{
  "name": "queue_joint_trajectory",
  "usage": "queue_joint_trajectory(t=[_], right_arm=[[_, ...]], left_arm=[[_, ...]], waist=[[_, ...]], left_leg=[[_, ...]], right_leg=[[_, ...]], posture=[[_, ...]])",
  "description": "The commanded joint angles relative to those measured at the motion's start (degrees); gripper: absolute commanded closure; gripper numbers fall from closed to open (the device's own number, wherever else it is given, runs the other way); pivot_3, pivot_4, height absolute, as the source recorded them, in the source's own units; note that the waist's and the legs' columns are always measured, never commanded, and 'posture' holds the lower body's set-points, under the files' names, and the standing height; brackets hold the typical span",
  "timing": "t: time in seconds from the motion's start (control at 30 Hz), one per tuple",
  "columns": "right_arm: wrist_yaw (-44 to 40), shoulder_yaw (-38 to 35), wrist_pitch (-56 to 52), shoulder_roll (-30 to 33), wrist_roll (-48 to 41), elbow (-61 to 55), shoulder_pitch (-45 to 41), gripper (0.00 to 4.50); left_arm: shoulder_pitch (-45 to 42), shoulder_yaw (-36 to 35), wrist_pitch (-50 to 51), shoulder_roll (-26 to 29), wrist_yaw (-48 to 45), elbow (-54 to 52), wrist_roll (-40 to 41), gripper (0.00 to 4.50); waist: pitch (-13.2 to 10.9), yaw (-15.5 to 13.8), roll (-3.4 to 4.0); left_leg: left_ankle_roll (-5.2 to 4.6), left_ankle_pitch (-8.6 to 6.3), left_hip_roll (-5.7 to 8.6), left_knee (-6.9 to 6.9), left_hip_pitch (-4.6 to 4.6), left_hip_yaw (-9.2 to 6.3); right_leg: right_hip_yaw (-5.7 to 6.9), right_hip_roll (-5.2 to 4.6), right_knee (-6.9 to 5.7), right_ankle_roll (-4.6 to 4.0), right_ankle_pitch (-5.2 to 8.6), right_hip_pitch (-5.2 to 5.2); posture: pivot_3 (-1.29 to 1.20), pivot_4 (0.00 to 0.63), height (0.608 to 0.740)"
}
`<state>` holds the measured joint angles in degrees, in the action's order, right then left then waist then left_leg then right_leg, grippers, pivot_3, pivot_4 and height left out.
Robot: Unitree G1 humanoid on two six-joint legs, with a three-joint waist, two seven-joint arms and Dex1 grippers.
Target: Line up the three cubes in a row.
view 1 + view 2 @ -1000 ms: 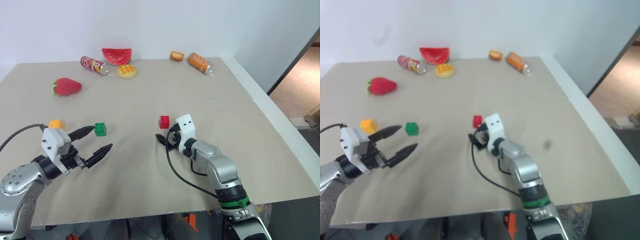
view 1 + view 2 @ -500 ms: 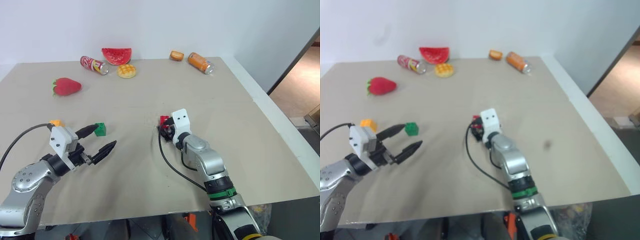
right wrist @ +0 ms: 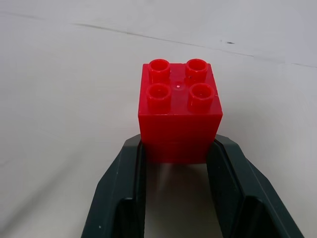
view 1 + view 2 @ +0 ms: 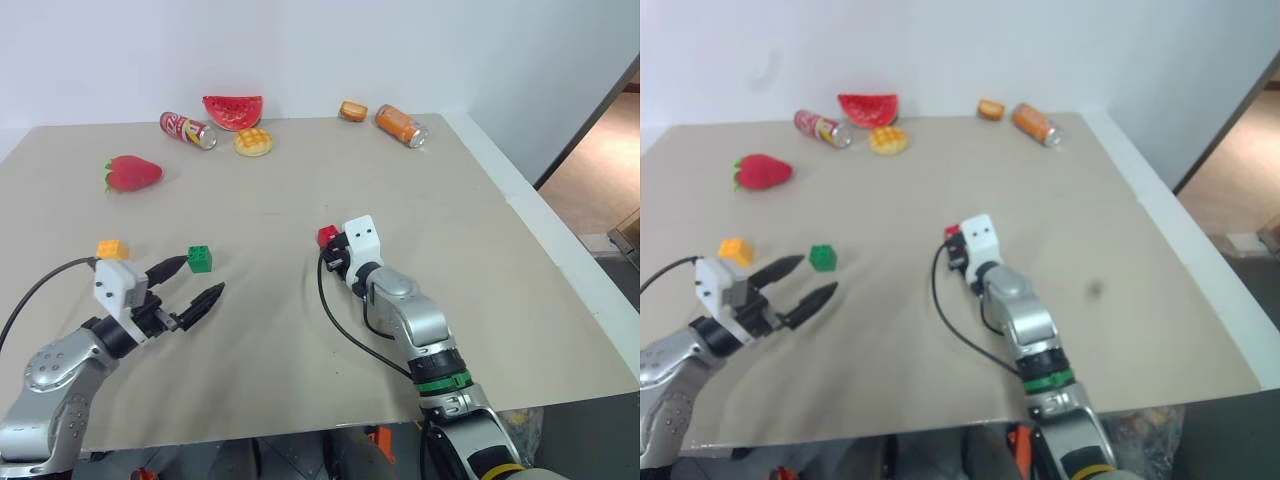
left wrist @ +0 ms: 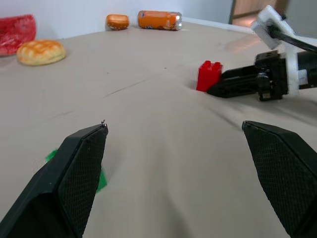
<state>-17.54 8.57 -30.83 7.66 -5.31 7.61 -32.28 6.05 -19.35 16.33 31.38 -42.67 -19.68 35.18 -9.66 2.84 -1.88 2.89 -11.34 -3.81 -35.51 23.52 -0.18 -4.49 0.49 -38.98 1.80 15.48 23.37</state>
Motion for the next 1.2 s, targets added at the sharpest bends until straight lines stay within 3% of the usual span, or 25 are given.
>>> queue_joint_trajectory(t=[0.03,0.17,0.4,0.7,1.0,1.2], right_arm=[[-15.20,-1.78,5.64,6.70,-5.73,-4.74,-1.23,3.33],[-34.68,-0.13,9.75,16.14,-11.77,-6.55,1.35,3.33],[-48.18,5.80,15.86,19.66,-10.21,-1.44,1.39,3.33],[-57.84,12.64,26.01,18.91,-5.29,6.56,-1.59,3.33],[-60.20,10.77,32.71,19.35,-3.51,17.38,-6.98,3.33],[-62.29,9.48,35.21,23.25,-3.09,19.34,-6.59,3.33]], left_arm=[[2.99,-4.49,0.00,3.58,-4.97,2.68,1.84,0.00],[4.10,-6.93,-0.62,6.17,-8.47,7.11,2.41,0.00],[4.52,-10.01,-3.18,6.93,-12.05,14.01,1.68,0.00],[5.12,-10.61,-5.07,5.68,-12.73,11.06,2.77,0.00],[7.33,-11.19,-4.56,4.83,-11.67,8.38,4.06,0.00],[8.03,-10.72,-4.42,4.24,-10.95,7.20,4.27,0.00]], waist=[[-0.02,0.00,0.02],[-0.08,-0.21,0.04],[-0.13,0.26,-0.01],[-0.18,-0.08,-0.08],[-0.19,-0.09,-0.09],[-0.20,-0.42,-0.08]], left_leg=[[0.00,0.00,0.00,0.00,0.01,0.00],[-0.02,-0.02,0.02,0.02,0.01,0.02],[-0.04,-0.04,-0.14,0.11,-0.11,-0.01],[-0.01,-0.05,-0.13,0.09,-0.10,0.00],[-0.01,-0.04,-0.14,0.09,-0.12,0.00],[-0.01,-0.04,-0.10,0.01,-0.11,0.00]], right_leg=[[0.00,0.00,0.00,0.00,0.02,0.00],[0.07,-0.06,0.01,-0.03,0.16,-0.02],[0.10,0.13,-0.01,-0.23,0.15,0.00],[0.10,0.10,-0.02,-0.22,0.16,-0.01],[0.11,0.10,-0.02,-0.25,0.14,-0.03],[0.12,0.03,-0.02,-0.24,0.13,-0.08]], posture=[[0.00,0.150,0.740],[0.00,0.150,0.740],[0.00,0.150,0.740],[0.00,0.150,0.740],[0.00,0.150,0.740],[0.00,0.150,0.740]])
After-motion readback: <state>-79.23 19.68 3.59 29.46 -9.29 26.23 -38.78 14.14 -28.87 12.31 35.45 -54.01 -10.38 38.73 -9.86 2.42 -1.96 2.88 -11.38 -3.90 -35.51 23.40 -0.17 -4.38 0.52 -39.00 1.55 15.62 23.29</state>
